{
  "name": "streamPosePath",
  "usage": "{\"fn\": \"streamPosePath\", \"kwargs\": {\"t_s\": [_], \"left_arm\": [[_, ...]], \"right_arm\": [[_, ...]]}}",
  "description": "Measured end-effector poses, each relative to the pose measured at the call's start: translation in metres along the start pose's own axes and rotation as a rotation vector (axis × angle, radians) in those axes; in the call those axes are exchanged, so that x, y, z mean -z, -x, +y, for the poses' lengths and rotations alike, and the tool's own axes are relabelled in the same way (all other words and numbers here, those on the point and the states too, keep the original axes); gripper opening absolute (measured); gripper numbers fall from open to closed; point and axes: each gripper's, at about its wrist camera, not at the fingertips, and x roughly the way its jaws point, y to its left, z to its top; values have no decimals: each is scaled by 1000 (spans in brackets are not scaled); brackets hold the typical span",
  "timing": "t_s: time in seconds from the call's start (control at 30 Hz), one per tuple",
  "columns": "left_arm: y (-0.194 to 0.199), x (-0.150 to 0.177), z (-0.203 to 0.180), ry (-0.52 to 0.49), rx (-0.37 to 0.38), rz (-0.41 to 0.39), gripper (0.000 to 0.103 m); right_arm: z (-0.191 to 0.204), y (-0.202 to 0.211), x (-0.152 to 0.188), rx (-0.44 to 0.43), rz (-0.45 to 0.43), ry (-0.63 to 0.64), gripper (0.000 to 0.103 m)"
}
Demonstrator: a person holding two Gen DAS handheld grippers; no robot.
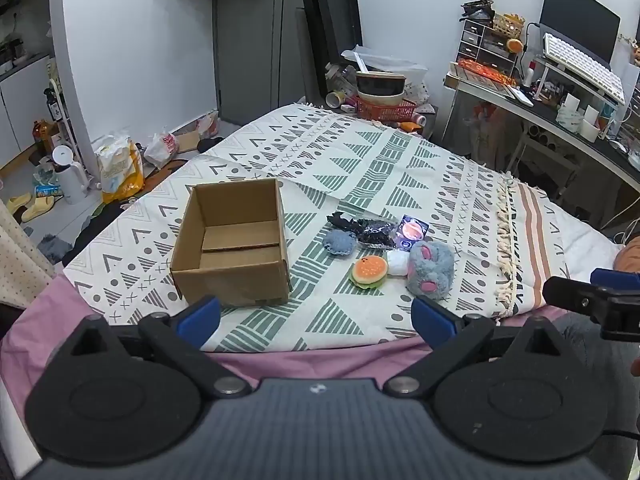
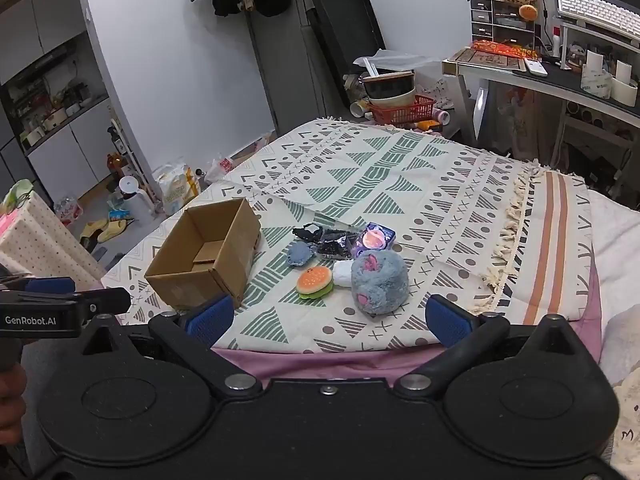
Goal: Organize soft objects
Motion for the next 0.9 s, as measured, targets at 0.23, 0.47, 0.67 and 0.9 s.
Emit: {"fn": "streamPosePath", "kwargs": {"t_s": [0.23,0.47,0.67,0.9], "left_arm": [[-1,0,-3,3,-2,3,101],[1,-2,-1,3,5,2,101],[4,-3,-4,-5,10,-4,101],[4,-2,-5,-5,10,-5,101]], "right_arm": [[-1,-1,1,-1,4,-2,103],[1,1,0,0,2,0,103],[0,0,0,2,2,0,103],[1,2,-1,4,-8,-5,103]]}}
